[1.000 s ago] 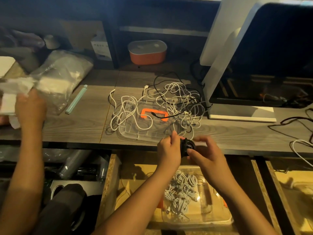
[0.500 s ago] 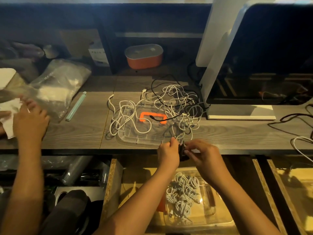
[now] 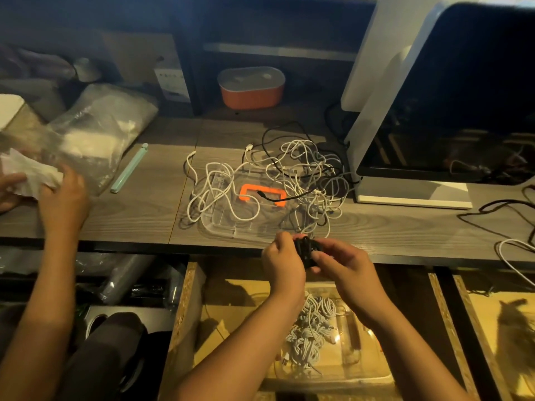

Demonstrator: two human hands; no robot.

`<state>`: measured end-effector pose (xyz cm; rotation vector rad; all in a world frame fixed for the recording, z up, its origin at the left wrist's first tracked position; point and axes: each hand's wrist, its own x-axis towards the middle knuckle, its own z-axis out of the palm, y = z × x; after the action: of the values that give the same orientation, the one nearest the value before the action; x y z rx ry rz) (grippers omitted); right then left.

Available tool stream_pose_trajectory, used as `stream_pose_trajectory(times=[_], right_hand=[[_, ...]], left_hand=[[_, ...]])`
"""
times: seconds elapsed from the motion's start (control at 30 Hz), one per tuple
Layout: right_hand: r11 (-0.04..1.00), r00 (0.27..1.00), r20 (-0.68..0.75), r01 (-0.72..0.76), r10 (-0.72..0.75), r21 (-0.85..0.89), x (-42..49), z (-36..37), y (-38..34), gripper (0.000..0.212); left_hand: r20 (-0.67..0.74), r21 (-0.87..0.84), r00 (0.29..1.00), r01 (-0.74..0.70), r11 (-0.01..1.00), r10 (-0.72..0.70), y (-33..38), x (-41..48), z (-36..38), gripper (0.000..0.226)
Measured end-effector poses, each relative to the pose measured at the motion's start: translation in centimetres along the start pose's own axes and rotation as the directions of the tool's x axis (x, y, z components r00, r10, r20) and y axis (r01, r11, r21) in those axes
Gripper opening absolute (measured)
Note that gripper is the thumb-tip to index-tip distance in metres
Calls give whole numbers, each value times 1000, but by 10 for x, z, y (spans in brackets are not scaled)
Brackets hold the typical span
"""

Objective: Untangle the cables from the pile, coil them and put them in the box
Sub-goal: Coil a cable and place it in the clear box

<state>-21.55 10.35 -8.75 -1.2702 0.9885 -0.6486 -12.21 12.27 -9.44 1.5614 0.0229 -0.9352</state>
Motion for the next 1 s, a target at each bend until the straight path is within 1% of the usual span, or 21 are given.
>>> stream_pose_trajectory(times=[0.07, 0.13, 0.23, 0.33, 0.4, 0.47, 0.53, 0.6, 0.63, 0.67, 0.7, 0.73, 0.77, 0.8, 0.83, 0.87, 0.93, 0.97, 1.0], right_hand=[[999, 999, 5, 42, -42, -25, -4, 3, 0, 31], [998, 998, -29, 56, -56, -22, -7, 4, 0, 34], [998, 996, -68, 56, -56, 1, -7, 4, 1, 34], [997, 995, -89, 54, -48, 60, -8, 3, 1, 36], [996, 995, -88, 52, -46, 74, -9, 1, -1, 36], [996, 995, -91, 48, -40, 79, -10, -3, -1, 34], [990, 996, -85, 19, -7, 137, -11, -5, 2, 31], [976, 997, -71, -24, 40, 215, -11, -7, 4, 30], [975, 996, -69, -31, 47, 219, -11, -8, 2, 29], [985, 997, -77, -14, 28, 174, -11, -9, 2, 27], [998, 997, -80, 28, -24, 60, -11, -10, 0, 27], [991, 994, -57, 89, -94, -96, -11, -10, -2, 30], [953, 986, -11, 156, -164, -262, -11, -9, -3, 35], [894, 974, 29, 216, -223, -391, -12, -7, -3, 41], [841, 960, 39, 263, -278, -473, -12, -6, -2, 45], [809, 944, 22, 292, -328, -510, -13, -6, -1, 45], [741, 918, 16, 330, -396, -586, -9, -11, 2, 34], [682, 903, 58, 363, -427, -635, -6, -14, 6, 28], [628, 890, 110, 395, -442, -671, -4, -16, 9, 24]], left_hand=[[14, 8, 999, -41, 999, 41, -2, 1, -3, 43], [43, 24, 997, -58, 998, 57, -5, 1, -4, 42], [78, 62, 991, -113, 992, 108, -6, 2, -6, 38], [106, 81, 981, -172, 982, 163, -4, 3, -6, 39], [115, 82, 983, -153, 985, 143, -3, 2, -5, 40], [111, 67, 990, -96, 993, 88, -3, 2, -2, 39], [108, 30, 994, -19, 999, 16, -6, 2, -1, 37], [107, 7, 994, 28, 1000, -29, -7, 2, 0, 33], [107, 0, 993, 45, 999, -45, -7, 2, 2, 31], [106, -2, 993, 59, 998, -59, -7, 1, 3, 30], [102, 8, 993, 58, 998, -58, -6, 1, 4, 31], [92, 29, 995, 40, 999, -42, -6, 2, 5, 34], [76, 66, 997, 7, 998, -12, -6, 4, 6, 36], [65, 115, 997, -39, 993, 31, -7, 5, 6, 39], [66, 161, 994, -97, 982, 88, -8, 7, 5, 41], [84, 200, 985, -166, 966, 152, -9, 8, 5, 43], [142, 271, 956, -286, 919, 255, -13, 8, 3, 45], [178, 303, 936, -346, 888, 304, -14, 7, 1, 45], [217, 337, 900, -433, 836, 379, -16, 7, -1, 45]])
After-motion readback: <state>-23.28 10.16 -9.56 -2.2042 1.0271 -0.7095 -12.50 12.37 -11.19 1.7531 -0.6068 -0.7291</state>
